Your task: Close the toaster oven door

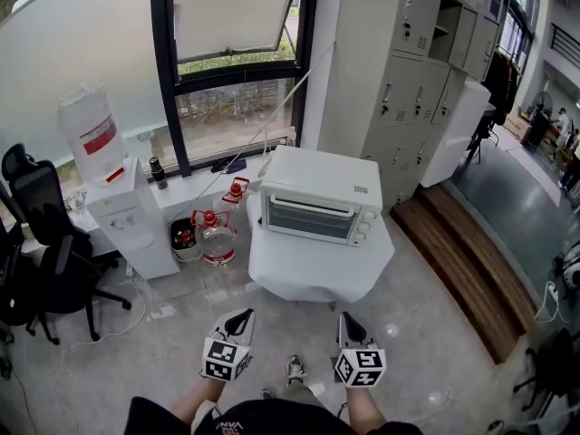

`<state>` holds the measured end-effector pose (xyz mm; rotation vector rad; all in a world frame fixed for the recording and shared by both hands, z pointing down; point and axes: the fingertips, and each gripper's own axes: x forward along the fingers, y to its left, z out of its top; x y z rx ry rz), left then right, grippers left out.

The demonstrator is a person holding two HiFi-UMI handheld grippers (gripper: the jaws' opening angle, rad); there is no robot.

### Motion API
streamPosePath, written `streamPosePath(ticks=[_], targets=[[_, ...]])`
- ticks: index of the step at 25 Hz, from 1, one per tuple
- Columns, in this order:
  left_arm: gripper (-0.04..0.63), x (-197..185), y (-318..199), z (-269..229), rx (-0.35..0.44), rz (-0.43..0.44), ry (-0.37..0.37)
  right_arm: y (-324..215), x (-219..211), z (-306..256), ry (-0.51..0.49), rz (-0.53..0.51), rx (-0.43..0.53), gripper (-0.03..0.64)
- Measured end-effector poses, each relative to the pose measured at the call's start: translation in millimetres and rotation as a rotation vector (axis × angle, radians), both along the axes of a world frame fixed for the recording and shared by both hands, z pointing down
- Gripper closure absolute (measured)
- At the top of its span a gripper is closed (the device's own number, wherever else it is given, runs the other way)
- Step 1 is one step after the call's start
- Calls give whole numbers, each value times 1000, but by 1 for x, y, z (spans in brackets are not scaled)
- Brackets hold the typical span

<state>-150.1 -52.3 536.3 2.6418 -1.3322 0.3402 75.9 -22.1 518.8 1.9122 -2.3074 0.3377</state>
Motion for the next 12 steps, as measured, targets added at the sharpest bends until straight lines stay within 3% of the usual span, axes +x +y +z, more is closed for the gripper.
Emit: streamPosePath(ticks=[12], targets=[[578,7,9,11,-9,14,-13,6,-3,11,24,-21,-30,615]])
